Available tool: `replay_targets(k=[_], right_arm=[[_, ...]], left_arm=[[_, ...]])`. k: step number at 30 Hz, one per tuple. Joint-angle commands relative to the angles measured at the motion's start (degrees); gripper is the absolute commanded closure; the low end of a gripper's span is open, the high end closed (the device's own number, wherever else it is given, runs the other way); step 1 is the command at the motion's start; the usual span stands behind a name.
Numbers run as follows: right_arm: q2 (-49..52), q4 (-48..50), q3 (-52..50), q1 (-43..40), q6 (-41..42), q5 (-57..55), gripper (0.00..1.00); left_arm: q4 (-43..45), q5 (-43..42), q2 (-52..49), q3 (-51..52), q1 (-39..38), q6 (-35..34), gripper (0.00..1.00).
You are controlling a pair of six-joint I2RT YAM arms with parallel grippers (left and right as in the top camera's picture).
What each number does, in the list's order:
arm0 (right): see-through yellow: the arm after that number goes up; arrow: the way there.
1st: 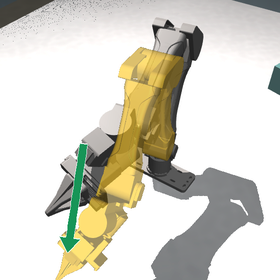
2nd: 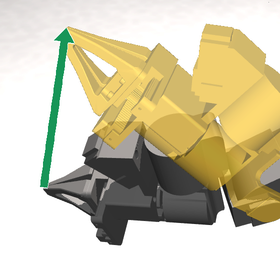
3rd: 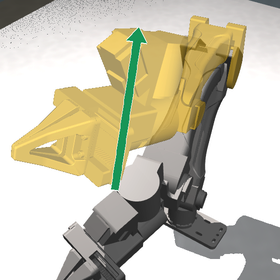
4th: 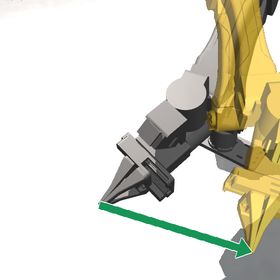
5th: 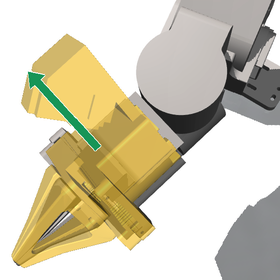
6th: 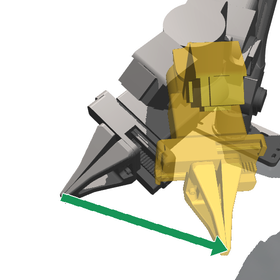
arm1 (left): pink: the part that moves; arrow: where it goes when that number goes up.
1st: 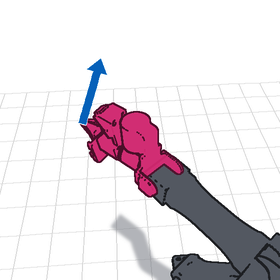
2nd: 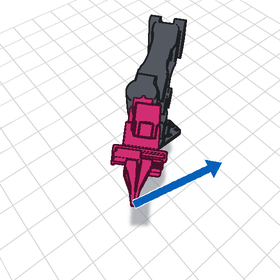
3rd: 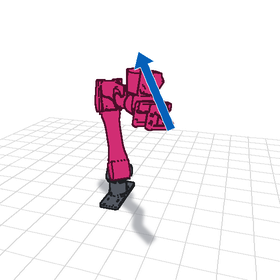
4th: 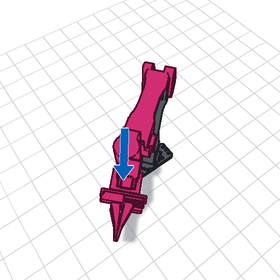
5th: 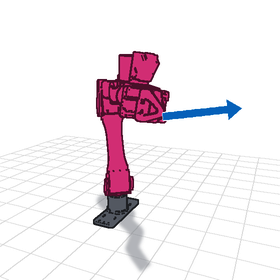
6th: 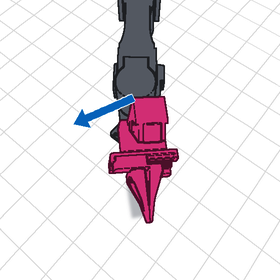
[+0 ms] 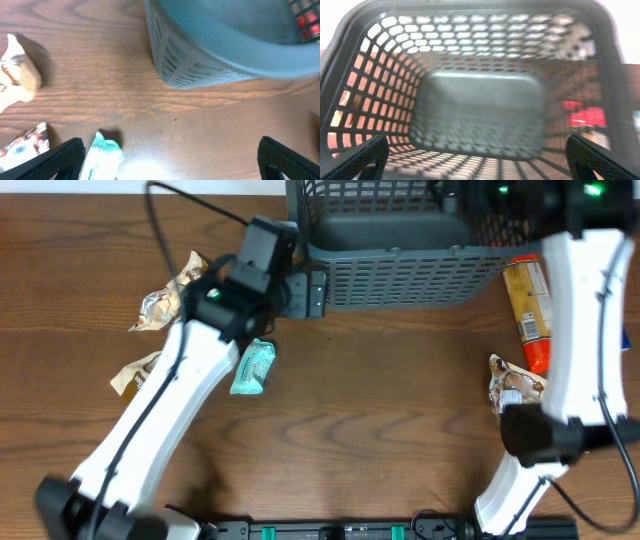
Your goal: Pack container
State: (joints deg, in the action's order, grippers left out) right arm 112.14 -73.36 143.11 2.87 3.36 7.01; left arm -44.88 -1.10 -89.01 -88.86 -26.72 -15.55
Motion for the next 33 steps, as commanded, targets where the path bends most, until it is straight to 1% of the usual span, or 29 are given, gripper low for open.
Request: replay_targets(k=[1,5,11,14,20,22,25,29,31,33], right_arm=[[-7.67,-2.34,1.68,-3.21,-3.26,-8.5,0.01],[-14.1,-6.75,1.68,-6.82,-9.18,-12.9,0.01],[-20.28,-13.25,1.64,-12.57,-11.23,-20.06,0.01],[-20.63,-17.29,1.4,-14.67,-18.18,-20.04,0.01],[-20.17,-19.43,-2.4,-17.44,-31.98,-15.74,0.01],[-19.63,-18.16,-4.63,-19.23,-34.29,-15.76,0.07],[-18.78,-15.82,-8.46,-21.97,-34.32,-14.82,0.01],[-17.4,-14.58,-14.82,-25.97,-33.29,-6.34,0.01],[-16.44,-13.05,-18.21,-27.98,-28.65,-3.56,0.01],[-15.47,-9.81,-21.73,-30.05,-18.36,-4.17,0.01]], left_arm=[[-1.84,2.12,5.29,-0.96,0.31,0.55,0.01],[-4.92,9.27,10.1,-0.96,0.31,0.52,0.01],[-9.53,18.08,13.94,-0.96,0.31,0.52,0.01],[-11.17,18.8,14.23,-0.96,0.31,0.52,0.01],[-12.55,18.8,14.19,-0.94,0.31,0.52,0.01],[-13.07,18.78,14.16,-0.94,0.31,0.52,0.01],[-13.49,18.8,14.16,-0.94,0.31,0.52,0.01],[-13.6,18.8,14.16,-0.94,0.31,0.52,0.01],[-13.6,18.8,14.16,-0.94,0.31,0.52,0.01],[-13.6,18.8,14.16,-0.94,0.31,0.52,0.01]])
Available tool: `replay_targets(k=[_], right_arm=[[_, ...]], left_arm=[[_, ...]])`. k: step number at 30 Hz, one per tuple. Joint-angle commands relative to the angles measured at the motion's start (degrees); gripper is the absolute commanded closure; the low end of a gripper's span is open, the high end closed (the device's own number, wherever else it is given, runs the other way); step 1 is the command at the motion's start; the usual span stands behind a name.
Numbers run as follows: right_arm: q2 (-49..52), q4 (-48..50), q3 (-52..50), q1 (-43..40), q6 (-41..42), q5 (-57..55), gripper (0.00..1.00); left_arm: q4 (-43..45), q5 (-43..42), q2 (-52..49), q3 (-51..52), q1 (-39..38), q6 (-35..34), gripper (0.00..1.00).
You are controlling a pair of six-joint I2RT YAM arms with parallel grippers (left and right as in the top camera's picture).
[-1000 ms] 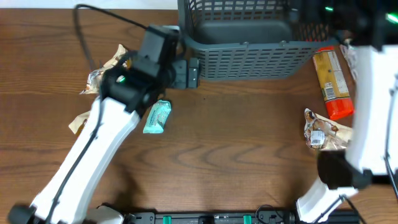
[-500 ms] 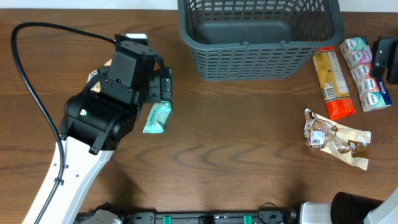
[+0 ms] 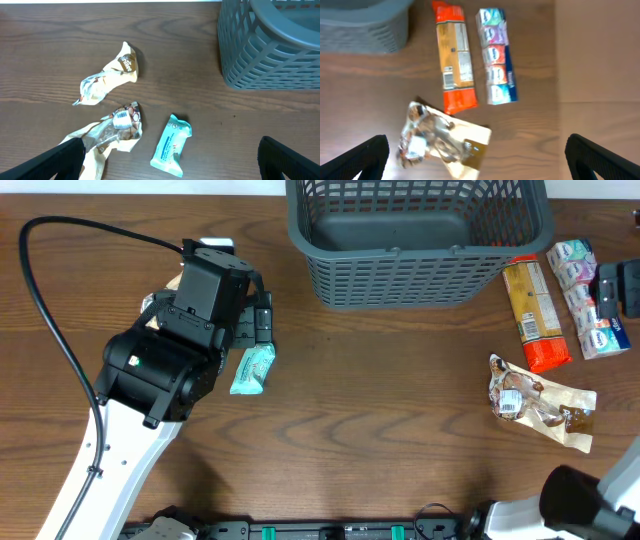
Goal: Pack container
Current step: 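Reach the right gripper down and grasp the orange-and-tan package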
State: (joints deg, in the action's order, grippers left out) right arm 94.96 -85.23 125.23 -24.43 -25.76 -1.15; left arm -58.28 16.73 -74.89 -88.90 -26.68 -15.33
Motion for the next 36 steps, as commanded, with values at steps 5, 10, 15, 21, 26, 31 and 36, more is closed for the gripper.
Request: replay_targets(k=[5,10,15,21,26,31,36], right_arm=[[3.37,7.32,-10.95,-5.7,22.99,3.93,0.01],[4.5,11.28,-17.18,-7.41,39.93,1.33,0.01],[5.09,15.47,-21.42,-7.41,47.06,1.81,0.01],[6.01,19.39,-22.73,-7.37,47.56,2.56,0.01],[6.54,23.89,-22.73,-6.73,23.87,14.1,0.01],[6.97,24.87,-22.75,-6.56,6.69,19.54,0.01],[9.81,24.79,-22.75,-5.35,1.92,18.82,0.01]], left_arm=[[-0.22,0.94,0.04,-0.9,0.26,0.31,0.01],[-1.53,0.94,0.04,-0.9,0.26,0.28,0.01],[-2.32,0.92,0.04,-0.9,0.26,0.28,0.01],[-2.34,0.92,0.04,-0.9,0.26,0.26,0.01],[-2.62,0.9,0.04,-0.9,0.26,0.26,0.01],[-4.09,0.9,0.04,-0.9,0.26,0.24,0.01],[-5.33,0.87,0.04,-0.9,0.26,0.24,0.01]])
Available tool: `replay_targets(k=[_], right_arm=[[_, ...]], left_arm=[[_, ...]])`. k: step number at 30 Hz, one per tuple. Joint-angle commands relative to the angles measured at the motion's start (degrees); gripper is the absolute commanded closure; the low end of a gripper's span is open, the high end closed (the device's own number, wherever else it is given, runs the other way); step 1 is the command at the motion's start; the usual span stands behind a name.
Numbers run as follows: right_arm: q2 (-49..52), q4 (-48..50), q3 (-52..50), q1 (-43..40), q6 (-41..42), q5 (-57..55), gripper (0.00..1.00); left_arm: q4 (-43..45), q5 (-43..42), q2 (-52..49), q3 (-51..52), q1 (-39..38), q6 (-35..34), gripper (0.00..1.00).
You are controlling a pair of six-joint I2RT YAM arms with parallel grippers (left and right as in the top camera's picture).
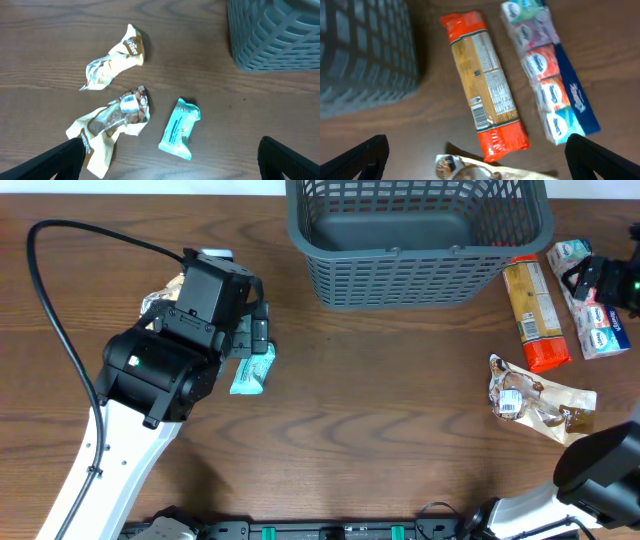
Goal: Pack container
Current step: 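Reach the right gripper down and grasp the orange-and-tan package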
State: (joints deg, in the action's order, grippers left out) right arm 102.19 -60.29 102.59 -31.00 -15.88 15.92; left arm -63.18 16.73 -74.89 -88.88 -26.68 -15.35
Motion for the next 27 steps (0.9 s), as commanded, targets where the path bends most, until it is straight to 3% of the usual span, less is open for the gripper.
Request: replay_targets(k=[1,7,14,27], right_arm=[[3.96,-0.17,-0.11,1.88,-8.76,0.04,0.01],[12.7,0.42,-0.11,5.6,-11.43,-11.63,0.02],[20.52,6.01,-0.11,8.83,-11.45,-15.45,0.02],[25.31,10.67,-0.11,9.92,-10.38,-18.08,0.01]], left_arm=[[-0.44,0.9,0.04,-0.92,0.26,0.26,0.01],[-0.5,0.68,0.04,-0.92,0.26,0.26,0.01],[-1.64,0.28,0.04,-0.92,0.26,0.07,0.01],[-3.26,0.28,0.02,-0.92,0.26,0.07,0.01]])
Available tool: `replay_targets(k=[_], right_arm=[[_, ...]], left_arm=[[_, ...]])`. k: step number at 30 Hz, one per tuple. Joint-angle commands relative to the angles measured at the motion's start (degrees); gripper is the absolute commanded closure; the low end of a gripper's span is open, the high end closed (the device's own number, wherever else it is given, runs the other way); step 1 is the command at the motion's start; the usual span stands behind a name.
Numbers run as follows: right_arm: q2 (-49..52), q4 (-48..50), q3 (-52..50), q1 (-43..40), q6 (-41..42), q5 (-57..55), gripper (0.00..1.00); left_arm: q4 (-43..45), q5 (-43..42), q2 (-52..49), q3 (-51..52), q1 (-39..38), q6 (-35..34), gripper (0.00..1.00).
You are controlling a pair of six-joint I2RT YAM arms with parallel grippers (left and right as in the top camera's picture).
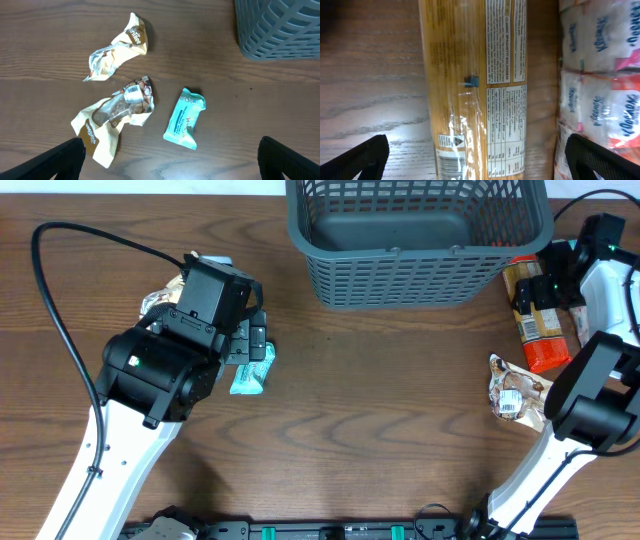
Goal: Pack container
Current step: 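Reach the right gripper down and grasp the orange-and-tan package, then lift the orange-and-tan package with the right gripper toward the basket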
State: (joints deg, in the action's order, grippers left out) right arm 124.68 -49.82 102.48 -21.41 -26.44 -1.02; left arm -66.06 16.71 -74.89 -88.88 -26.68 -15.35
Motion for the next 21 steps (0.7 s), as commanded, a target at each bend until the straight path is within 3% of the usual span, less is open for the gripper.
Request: replay_targets(k=[1,18,19,21], right_arm=[[3.17,0.2,0.0,0.28,0.55,-1.03,0.01],[8.41,0.68,0.0,0.35,2.64,-0.46,0.01],[8.41,0.72,0.0,0.33,2.95,-0.46,0.07],[8.41,1.01,0.0,0.33,4.2,-0.59,0.44]], left_arm=[[-0.37,0.33,0.02,-0.92,0.26,0.07,0.01],[-1.01,0.33,-0.02,-0.92,0.26,0.07,0.01],[-1.2,0.33,-0.02,-0.92,0.26,0.09,0.01],[-1.42,0.33,-0.02,-0.92,0.26,0.09,0.01]])
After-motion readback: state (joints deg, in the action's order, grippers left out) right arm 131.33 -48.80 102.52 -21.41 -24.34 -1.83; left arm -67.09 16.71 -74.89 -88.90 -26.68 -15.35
